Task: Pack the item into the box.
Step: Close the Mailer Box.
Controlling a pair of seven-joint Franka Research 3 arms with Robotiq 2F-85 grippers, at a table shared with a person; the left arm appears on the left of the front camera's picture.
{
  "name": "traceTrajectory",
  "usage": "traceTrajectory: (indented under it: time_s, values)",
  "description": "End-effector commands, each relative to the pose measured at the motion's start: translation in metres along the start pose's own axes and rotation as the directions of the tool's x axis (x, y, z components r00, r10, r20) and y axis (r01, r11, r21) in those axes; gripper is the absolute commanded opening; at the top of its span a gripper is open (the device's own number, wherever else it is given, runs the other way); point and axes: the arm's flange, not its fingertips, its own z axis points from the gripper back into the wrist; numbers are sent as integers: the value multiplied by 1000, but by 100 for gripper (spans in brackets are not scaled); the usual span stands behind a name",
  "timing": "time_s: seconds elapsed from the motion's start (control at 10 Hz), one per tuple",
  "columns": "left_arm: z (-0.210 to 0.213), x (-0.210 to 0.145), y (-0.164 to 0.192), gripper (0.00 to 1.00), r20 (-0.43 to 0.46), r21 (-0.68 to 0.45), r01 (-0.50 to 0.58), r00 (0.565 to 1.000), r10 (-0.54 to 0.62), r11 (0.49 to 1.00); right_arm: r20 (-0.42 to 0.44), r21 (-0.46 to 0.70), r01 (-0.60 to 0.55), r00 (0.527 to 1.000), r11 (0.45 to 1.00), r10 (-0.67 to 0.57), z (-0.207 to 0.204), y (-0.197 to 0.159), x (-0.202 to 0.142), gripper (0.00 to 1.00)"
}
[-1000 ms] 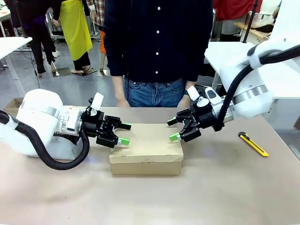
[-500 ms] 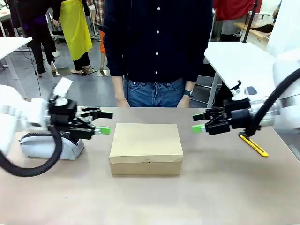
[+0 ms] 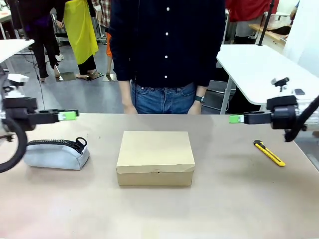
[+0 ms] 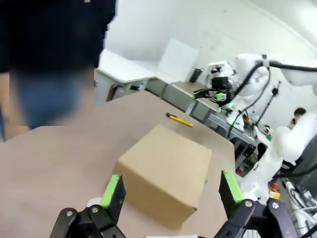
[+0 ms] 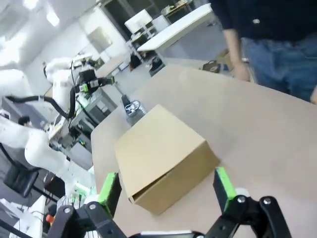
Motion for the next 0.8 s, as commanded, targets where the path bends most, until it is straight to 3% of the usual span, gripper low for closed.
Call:
traceTrajectory:
  time_s: [0.0,0.1,0.2,0.3,0.7]
  values:
    - [35,-35,-50,100,-75,14,-145,987,145,989,54,2,105,993,994,-105,38,39,-63,100]
    - [46,-38,-43,100,-32,52,-183,982,185,982,59,13,145,988,989,-145,45,33,-69,100]
    - [49,-32,-37,100,71,54,-168,984,164,984,106,-13,109,989,994,-107,45,32,-70,100]
    - [42,-11,8,100,-40,58,-129,990,132,990,48,-16,83,995,996,-82,35,-19,-15,100]
    - [42,-11,8,100,-40,58,-129,990,132,990,48,-16,83,995,996,-82,35,-19,-15,100]
